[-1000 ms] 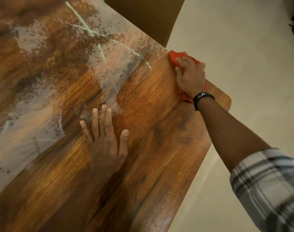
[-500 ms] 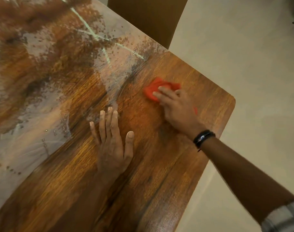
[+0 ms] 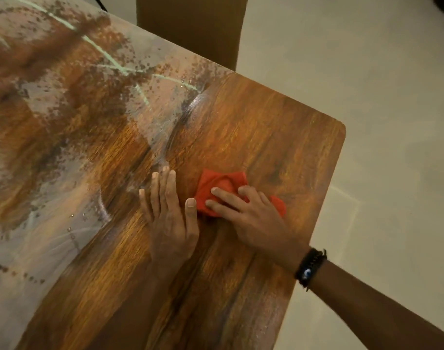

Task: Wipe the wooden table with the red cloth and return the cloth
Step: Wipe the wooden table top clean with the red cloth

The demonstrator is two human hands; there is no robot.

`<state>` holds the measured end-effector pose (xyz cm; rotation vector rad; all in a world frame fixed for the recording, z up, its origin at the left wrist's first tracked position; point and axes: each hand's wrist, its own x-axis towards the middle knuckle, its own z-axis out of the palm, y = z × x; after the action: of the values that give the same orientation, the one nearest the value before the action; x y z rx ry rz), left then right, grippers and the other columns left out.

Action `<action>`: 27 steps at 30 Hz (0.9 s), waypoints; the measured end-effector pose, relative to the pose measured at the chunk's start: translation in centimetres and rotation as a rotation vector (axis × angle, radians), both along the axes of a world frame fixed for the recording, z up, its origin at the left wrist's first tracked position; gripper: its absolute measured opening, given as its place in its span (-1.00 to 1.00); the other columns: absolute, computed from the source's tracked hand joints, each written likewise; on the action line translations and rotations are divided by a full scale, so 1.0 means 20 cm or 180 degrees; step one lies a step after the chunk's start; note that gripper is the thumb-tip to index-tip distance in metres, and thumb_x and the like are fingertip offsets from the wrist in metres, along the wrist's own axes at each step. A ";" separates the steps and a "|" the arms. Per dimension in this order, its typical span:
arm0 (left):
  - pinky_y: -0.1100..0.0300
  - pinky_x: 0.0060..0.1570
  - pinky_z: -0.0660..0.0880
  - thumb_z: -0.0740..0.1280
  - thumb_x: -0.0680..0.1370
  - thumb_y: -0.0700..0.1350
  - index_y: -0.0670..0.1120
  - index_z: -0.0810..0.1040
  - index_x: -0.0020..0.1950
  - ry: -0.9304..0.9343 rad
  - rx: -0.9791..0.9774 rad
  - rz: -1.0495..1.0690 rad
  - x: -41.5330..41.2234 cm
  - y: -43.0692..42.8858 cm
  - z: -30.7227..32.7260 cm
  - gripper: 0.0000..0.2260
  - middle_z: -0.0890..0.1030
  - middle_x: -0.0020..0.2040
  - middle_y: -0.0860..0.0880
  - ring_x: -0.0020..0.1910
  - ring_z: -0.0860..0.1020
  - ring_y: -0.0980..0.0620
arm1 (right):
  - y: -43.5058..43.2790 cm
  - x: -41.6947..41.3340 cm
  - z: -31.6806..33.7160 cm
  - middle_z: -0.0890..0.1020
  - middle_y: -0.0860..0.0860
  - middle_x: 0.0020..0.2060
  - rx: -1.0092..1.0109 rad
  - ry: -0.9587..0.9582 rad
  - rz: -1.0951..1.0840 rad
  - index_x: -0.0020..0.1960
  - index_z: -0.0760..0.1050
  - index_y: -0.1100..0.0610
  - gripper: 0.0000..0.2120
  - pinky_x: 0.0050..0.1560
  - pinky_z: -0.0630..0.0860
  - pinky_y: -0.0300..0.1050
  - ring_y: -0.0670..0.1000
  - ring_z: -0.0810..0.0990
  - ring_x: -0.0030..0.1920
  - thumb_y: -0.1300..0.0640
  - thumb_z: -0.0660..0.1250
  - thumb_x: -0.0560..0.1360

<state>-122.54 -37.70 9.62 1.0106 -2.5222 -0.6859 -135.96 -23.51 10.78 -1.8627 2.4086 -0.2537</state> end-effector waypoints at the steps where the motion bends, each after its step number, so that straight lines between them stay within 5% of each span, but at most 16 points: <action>1: -0.17 0.59 -0.17 -0.15 0.67 0.17 -0.16 0.15 0.61 -0.0006 -0.0003 -0.0027 0.00 0.00 0.00 -0.39 0.16 0.63 -0.08 0.64 -0.02 0.00 | 0.06 -0.08 0.01 0.43 -0.04 0.43 -0.0073 -0.0035 -0.0227 0.44 0.37 -0.09 -0.51 0.00 0.51 0.07 0.15 0.43 0.08 0.13 0.13 0.53; 6: -0.18 0.58 -0.19 -0.13 0.67 0.17 -0.14 0.17 0.59 -0.0056 0.0002 -0.0124 0.00 0.00 0.00 -0.41 0.16 0.63 -0.08 0.64 -0.05 0.00 | 0.22 -0.80 0.02 0.44 0.03 0.43 -0.0329 -0.0016 -0.2006 0.43 0.43 0.00 -0.64 0.27 0.33 0.08 0.24 0.39 0.29 0.09 0.13 0.66; 9: -0.18 0.58 -0.19 -0.11 0.67 0.16 -0.14 0.21 0.57 -0.0098 -0.0026 -0.0143 0.01 0.01 -0.01 -0.43 0.20 0.62 -0.10 0.64 -0.04 -0.01 | 0.19 -0.99 0.02 0.40 0.04 0.45 -0.0265 -0.0145 -0.2483 0.45 0.41 0.01 -0.63 0.36 0.24 0.06 0.24 0.31 0.36 0.09 0.11 0.67; 12: -0.18 0.58 -0.18 -0.11 0.67 0.17 -0.14 0.22 0.57 -0.0150 -0.0081 -0.0161 0.02 0.00 -0.02 -0.43 0.25 0.60 -0.10 0.64 -0.03 -0.01 | 0.14 -0.82 0.02 0.42 0.06 0.43 -0.0304 -0.0089 -0.2341 0.44 0.42 0.00 -0.63 0.28 0.26 0.07 0.24 0.36 0.27 0.10 0.10 0.66; 18: -0.19 0.58 -0.15 -0.11 0.67 0.17 -0.14 0.26 0.55 -0.0186 -0.0115 -0.0120 0.01 0.00 -0.02 -0.43 0.29 0.58 -0.10 0.64 0.00 -0.01 | 0.33 -0.20 0.01 0.45 0.00 0.42 -0.0142 -0.0309 -0.0826 0.45 0.40 -0.05 -0.58 0.09 0.45 0.06 0.16 0.44 0.11 -0.01 0.07 0.62; 20: -0.17 0.58 -0.17 -0.10 0.67 0.17 -0.13 0.25 0.55 -0.0195 -0.0093 -0.0147 0.01 0.00 -0.03 -0.43 0.27 0.59 -0.09 0.64 -0.01 0.00 | 0.37 -0.35 0.01 0.46 -0.02 0.41 -0.0261 -0.0304 -0.1152 0.43 0.42 -0.05 -0.62 0.14 0.44 0.02 0.17 0.44 0.16 0.02 0.13 0.64; 24: -0.16 0.58 -0.20 -0.09 0.67 0.17 -0.10 0.25 0.56 -0.0180 -0.0060 -0.0210 0.00 0.00 -0.03 -0.45 0.24 0.60 -0.05 0.64 -0.03 0.02 | 0.33 -0.78 0.01 0.40 0.01 0.45 -0.0519 -0.0399 -0.2356 0.45 0.42 -0.01 -0.64 0.33 0.10 -0.14 0.17 0.28 0.40 0.09 0.14 0.67; 27: -0.16 0.58 -0.19 -0.10 0.67 0.18 -0.10 0.27 0.54 -0.0105 -0.0035 -0.0228 0.01 0.00 -0.03 -0.44 0.26 0.59 -0.05 0.64 -0.01 0.01 | 0.23 -0.85 0.01 0.38 0.04 0.45 -0.0391 -0.0386 -0.2562 0.45 0.41 0.03 -0.63 0.39 0.19 -0.04 0.19 0.26 0.38 0.11 0.12 0.67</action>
<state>-122.38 -37.75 9.08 0.9392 -2.5990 -0.6800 -152.97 -18.84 11.07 -0.7702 2.9606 -0.5463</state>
